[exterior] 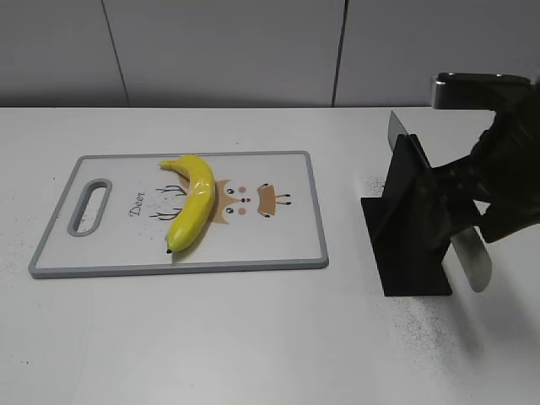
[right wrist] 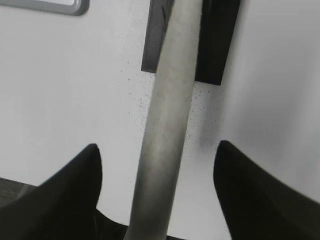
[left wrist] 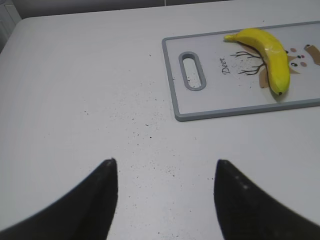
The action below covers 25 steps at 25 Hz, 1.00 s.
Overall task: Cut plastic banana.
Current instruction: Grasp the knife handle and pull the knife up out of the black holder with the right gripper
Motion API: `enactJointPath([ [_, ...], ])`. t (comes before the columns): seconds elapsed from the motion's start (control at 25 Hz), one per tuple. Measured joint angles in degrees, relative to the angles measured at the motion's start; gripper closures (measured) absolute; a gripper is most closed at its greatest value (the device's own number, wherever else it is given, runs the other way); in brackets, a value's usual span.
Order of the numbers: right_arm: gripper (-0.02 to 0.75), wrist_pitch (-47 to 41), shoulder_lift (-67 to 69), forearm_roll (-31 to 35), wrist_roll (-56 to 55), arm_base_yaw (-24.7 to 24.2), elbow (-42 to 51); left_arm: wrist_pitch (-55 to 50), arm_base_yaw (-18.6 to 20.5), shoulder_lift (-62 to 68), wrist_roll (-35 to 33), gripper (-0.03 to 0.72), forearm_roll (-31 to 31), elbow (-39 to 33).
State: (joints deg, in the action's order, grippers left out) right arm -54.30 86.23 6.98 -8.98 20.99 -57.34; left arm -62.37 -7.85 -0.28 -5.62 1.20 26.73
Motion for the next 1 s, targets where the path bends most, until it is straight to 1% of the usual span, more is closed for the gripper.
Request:
enactJointPath([
  [0.2, 0.241, 1.6, 3.6, -0.2, -0.6, 0.0, -0.1, 0.0, 0.0, 0.0, 0.0, 0.115, 0.0, 0.0],
  [0.32, 0.299, 1.8, 4.8, -0.4, -1.3, 0.0, -0.1, 0.0, 0.0, 0.0, 0.0, 0.115, 0.0, 0.0],
  [0.44, 0.441, 1.8, 5.1, -0.4, -2.2, 0.0, -0.1, 0.0, 0.0, 0.0, 0.0, 0.115, 0.0, 0.0],
  [0.52, 0.577, 1.7, 5.1, -0.2, -3.2, 0.0, -0.1, 0.0, 0.0, 0.0, 0.0, 0.115, 0.0, 0.0],
  [1.0, 0.573, 0.1, 2.8, 0.9, -5.0, 0.0, -0.1, 0.0, 0.0, 0.0, 0.0, 0.115, 0.0, 0.0],
])
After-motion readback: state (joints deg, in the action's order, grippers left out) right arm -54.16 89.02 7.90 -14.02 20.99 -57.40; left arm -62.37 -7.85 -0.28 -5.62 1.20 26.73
